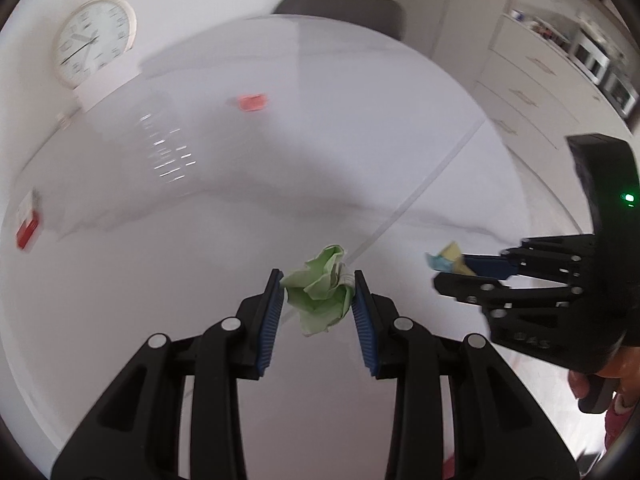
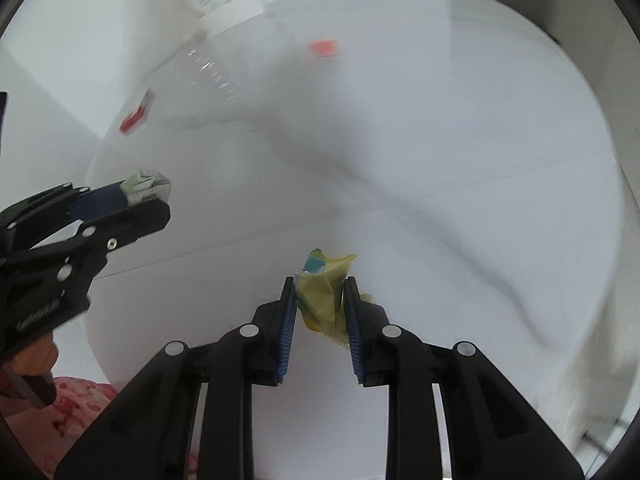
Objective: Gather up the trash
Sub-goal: 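Grasp the green crumpled paper with the left tool while the right tool holds the yellow paper, then carry both papers over the wastebasket and open both tools to drop them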
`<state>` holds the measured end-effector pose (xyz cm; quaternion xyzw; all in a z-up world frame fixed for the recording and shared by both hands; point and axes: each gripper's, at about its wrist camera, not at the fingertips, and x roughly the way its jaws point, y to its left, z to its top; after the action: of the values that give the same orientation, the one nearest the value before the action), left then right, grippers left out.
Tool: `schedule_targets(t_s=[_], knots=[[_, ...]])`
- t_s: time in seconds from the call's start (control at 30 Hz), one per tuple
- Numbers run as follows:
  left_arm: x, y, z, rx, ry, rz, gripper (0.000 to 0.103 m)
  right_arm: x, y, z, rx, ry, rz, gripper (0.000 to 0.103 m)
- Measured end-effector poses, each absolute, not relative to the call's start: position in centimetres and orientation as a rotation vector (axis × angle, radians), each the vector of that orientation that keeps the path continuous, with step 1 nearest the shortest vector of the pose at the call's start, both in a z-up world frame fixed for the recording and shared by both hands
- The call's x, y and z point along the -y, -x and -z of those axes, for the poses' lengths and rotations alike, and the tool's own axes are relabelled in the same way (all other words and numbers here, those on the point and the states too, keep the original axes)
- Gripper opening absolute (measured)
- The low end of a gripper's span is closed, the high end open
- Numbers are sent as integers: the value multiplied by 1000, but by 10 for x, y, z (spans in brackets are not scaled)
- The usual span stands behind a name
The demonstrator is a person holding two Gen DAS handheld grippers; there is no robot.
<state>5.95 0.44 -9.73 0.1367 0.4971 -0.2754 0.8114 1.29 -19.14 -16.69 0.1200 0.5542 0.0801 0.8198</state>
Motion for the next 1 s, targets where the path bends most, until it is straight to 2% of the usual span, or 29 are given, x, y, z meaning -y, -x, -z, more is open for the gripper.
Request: schedule_targets(t_s=[0.4,0.53,0.57,0.63,0.77,0.83,1.0], knots=[[108,22,80,-1032,-381,834,34,299,133,175,-1200,-394,162,24],[138,47,77,-1025,-415,891,34,316,157,188,-1216,-408,211,29],[146,53,76,-1021,-424,902,34,321,163,192,-1216,-416,221,34],[157,63,75,-1017,-437,918,34,328,171,195,-1215,-428,233,65],[179,83,72,-1011,-460,943,34,339,180,200,-1213,-445,273,77],[187,90,71,-1011,-470,952,34,347,187,200,-1210,-457,309,90],[207,105,71,-1015,-498,978,34,371,206,197,-1186,-486,378,98]])
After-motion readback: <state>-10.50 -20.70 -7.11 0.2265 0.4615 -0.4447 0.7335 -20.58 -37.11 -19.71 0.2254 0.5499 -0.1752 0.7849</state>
